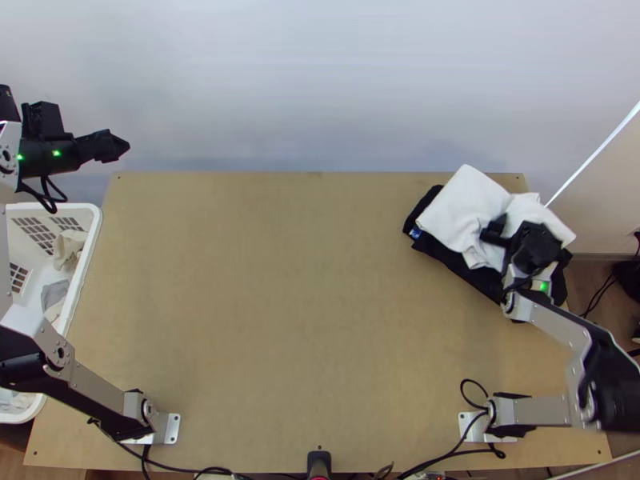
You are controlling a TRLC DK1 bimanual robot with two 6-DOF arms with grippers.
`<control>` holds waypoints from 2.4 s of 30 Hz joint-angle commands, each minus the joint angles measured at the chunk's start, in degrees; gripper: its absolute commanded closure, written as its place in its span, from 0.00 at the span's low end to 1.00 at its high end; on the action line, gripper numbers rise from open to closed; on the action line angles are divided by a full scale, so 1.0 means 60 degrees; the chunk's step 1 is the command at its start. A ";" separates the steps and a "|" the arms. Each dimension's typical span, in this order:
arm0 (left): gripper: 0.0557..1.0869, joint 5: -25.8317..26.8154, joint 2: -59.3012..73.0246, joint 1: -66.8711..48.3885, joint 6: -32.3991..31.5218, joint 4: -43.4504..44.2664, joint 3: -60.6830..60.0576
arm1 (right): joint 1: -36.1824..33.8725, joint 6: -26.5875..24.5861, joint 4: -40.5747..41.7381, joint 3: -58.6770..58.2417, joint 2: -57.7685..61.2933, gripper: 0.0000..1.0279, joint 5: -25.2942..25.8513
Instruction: Fold the t-shirt
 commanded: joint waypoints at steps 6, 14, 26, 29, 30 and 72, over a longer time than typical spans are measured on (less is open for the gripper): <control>0.04 0.0001 -0.0421 -0.0302 -0.0437 0.0544 -0.0068 | 0.0809 -0.2455 -0.2059 0.3119 -0.3277 0.04 0.0191; 0.04 -0.0380 -0.1842 -0.0375 -0.0628 0.2683 -0.2456 | 0.1688 -0.2631 -0.1868 0.4144 -0.4449 0.04 0.0147; 0.04 -0.1303 -0.2765 -0.0302 -0.0584 0.5217 -0.5971 | 0.1424 -0.0038 -0.0550 0.2020 -0.1461 0.04 -0.1186; 0.04 -0.1347 -0.2853 -0.0214 -0.0554 0.5202 -0.5869 | 0.0970 0.0401 0.0930 0.1376 0.0224 0.04 -0.1435; 0.04 -0.1362 -0.2897 -0.0156 -0.0540 0.5202 -0.5810 | 0.0794 0.0650 0.1266 0.1229 0.0663 0.04 -0.1567; 0.04 -0.3588 -1.4293 -0.0375 -0.1228 1.2585 -1.6166 | 0.0985 0.1177 0.1223 -0.3956 -1.4117 0.04 -0.4013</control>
